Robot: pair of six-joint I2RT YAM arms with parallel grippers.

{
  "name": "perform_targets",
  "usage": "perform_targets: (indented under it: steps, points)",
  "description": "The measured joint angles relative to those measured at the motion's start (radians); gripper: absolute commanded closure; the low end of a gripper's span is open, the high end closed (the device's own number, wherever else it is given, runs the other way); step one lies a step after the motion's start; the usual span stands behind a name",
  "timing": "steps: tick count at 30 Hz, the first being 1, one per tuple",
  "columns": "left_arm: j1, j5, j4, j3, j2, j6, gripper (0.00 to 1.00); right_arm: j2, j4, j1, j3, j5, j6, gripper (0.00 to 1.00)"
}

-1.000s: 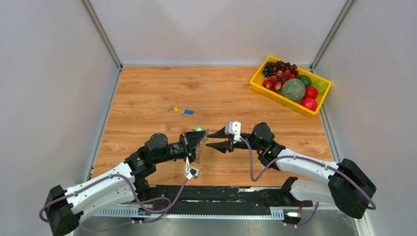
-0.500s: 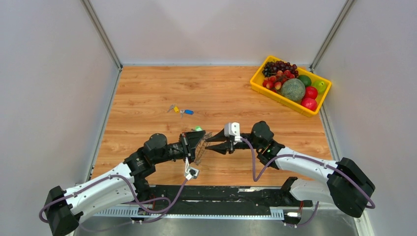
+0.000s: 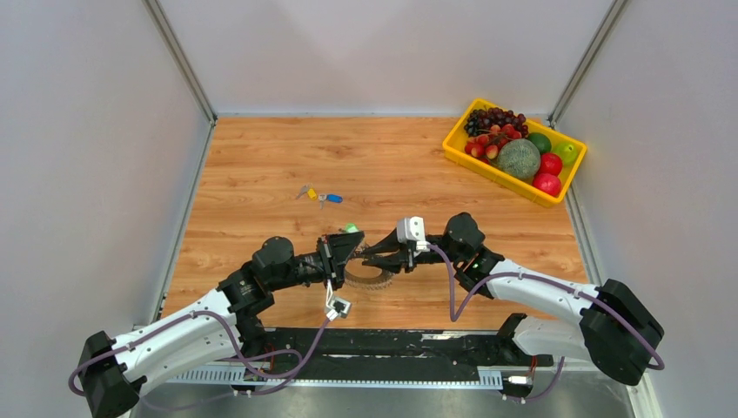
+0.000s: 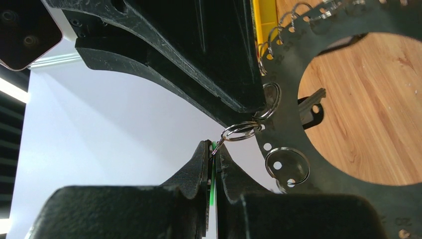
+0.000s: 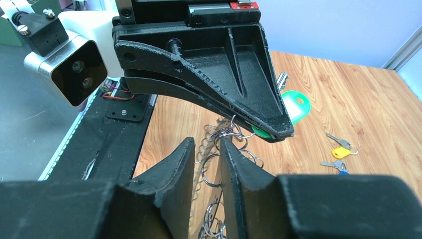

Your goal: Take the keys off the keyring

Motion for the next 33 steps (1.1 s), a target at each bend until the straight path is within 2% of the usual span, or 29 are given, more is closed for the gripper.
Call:
perform_targets:
  steps: [13, 15, 18, 19, 22, 33]
  points:
    - [0.0, 0.025, 0.0, 0.0, -0.008, -0.004, 1.0, 0.018, 0.002, 0.0, 0.018, 0.019, 0.004, 0.82]
    - [0.0, 0.025, 0.0, 0.0, -0.008, -0.004, 1.0, 0.023, 0.002, 0.0, 0.022, 0.019, 0.009, 0.87]
    - [0.0, 0.025, 0.0, 0.0, -0.01, -0.005, 1.0, 0.027, 0.006, 0.0, 0.027, 0.019, 0.019, 0.99]
    - [0.001, 0.025, 0.0, 0.0, -0.01, -0.005, 1.0, 0.027, 0.006, 0.0, 0.027, 0.02, 0.021, 1.0]
    - [0.001, 0.025, 0.0, 0.0, -0.011, -0.005, 1.0, 0.027, 0.006, 0.0, 0.027, 0.024, 0.03, 1.0]
    - [0.001, 0.013, 0.01, 0.0, -0.018, -0.006, 0.87, 0.021, -0.104, 0.0, 0.085, 0.029, 0.102, 1.0]
